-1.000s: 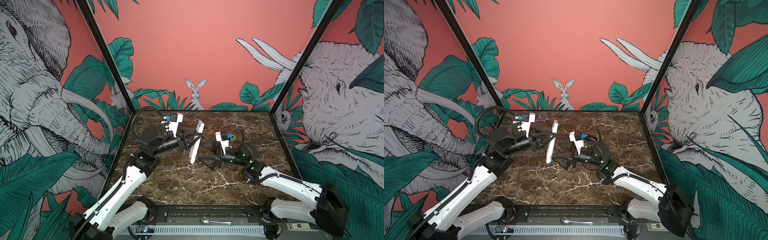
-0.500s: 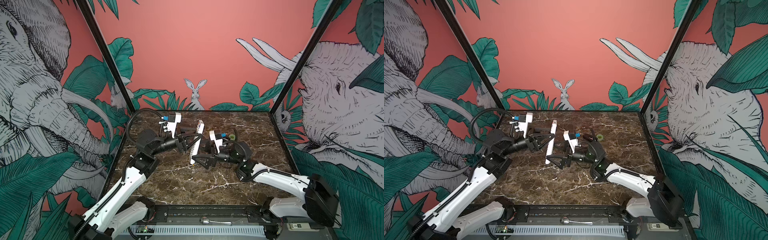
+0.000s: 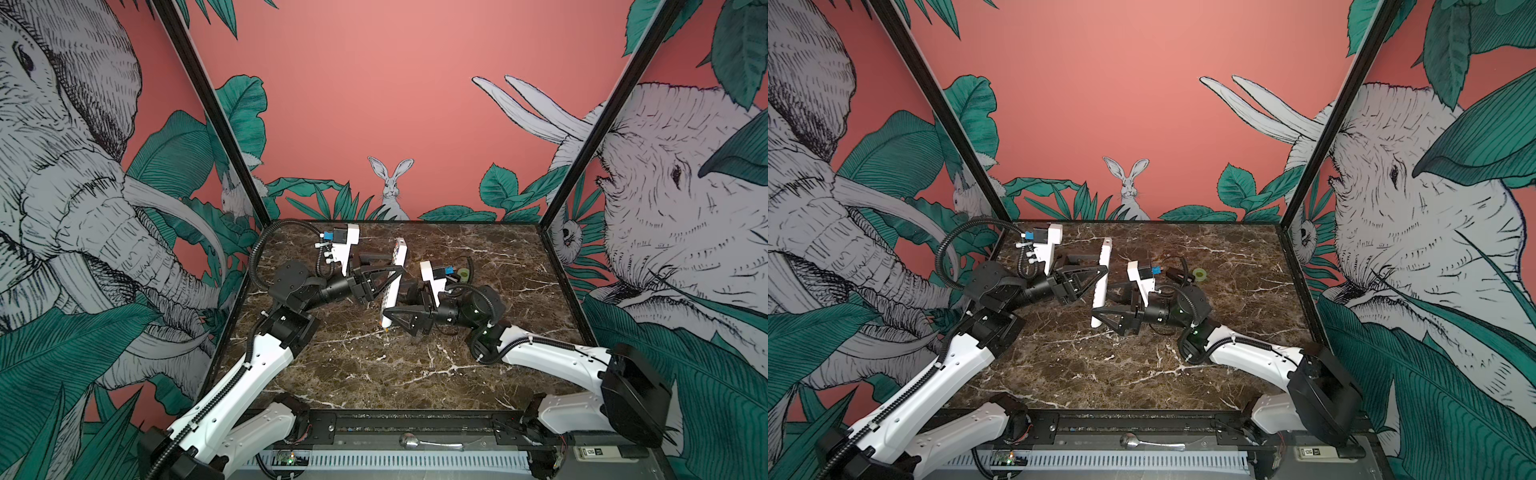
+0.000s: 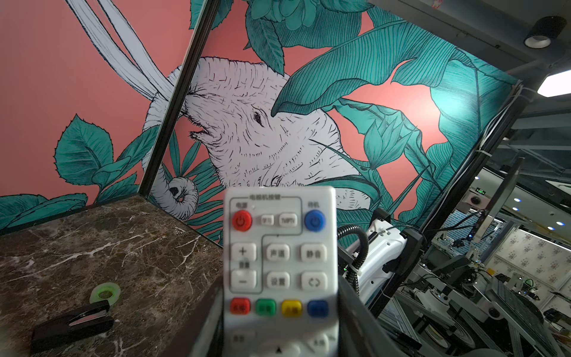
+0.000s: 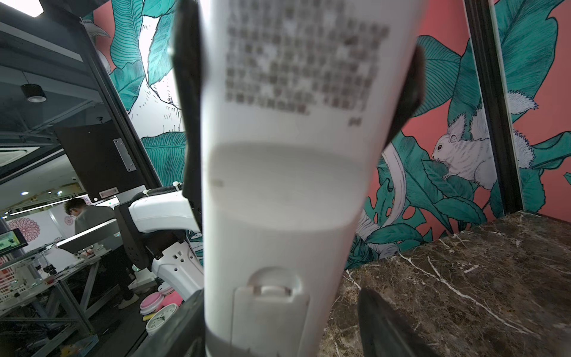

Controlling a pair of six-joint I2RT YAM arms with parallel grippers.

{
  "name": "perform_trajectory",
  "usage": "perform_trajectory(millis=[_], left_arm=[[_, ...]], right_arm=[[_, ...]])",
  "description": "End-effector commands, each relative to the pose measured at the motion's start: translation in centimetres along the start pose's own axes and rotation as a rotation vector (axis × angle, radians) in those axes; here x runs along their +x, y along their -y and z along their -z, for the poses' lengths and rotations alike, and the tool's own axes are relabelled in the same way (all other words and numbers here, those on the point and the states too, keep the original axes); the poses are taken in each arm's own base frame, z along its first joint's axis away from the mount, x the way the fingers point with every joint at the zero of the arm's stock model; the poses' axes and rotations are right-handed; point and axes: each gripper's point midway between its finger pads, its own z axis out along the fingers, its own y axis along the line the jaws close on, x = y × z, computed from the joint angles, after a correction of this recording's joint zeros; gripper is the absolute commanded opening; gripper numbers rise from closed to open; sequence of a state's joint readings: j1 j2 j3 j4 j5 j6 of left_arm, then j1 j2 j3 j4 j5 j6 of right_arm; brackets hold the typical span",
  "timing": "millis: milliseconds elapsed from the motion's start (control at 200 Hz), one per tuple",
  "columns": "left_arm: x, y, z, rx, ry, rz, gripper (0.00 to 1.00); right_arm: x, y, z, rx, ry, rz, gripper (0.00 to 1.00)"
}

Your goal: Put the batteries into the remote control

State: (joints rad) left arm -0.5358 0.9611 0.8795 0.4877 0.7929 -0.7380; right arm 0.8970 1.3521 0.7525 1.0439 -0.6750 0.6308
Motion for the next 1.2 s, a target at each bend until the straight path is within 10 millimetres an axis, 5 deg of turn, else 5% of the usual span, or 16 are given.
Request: perform_trajectory(millis=[0,120,575,650,780,945,1190], left_arm=[[-0.7,1.0,0.3,0.034,0.034,-0.029,0.23],[-0.7,0.9,0.3,0.033,0.038,-0.028,0.23],[-0.3,0.1,0.5,-0.022,0.021,-0.035,0.25],[-0.2,-0.4,0.8,-0.069,0.019,-0.055,0.33],[0.2,-2.2,1.4,-0.188,0.009,-0.067,0.70],[0.1,-4.0,2.4,-0.330,-0.008,-0.083,0.97],[0.2,-4.2,3.9,-0.422,-0.018,-0.123,1.00]], right_arm=[[-0.6,-1.3,-0.1,-0.059,0.036,0.025,0.76],[-0.5,-1.3,-0.2,-0.066,0.047,0.022,0.74],[-0.3,-1.0,0.2,-0.016,0.037,0.028,0.36],[-0.4,-1.0,0.4,-0.001,0.031,0.036,0.30],[-0.6,-0.9,0.9,0.046,0.019,0.051,0.21],[-0.1,0.8,1.9,0.183,-0.031,0.082,0.10],[1.1,2.8,3.8,0.354,-0.118,0.115,0.01]])
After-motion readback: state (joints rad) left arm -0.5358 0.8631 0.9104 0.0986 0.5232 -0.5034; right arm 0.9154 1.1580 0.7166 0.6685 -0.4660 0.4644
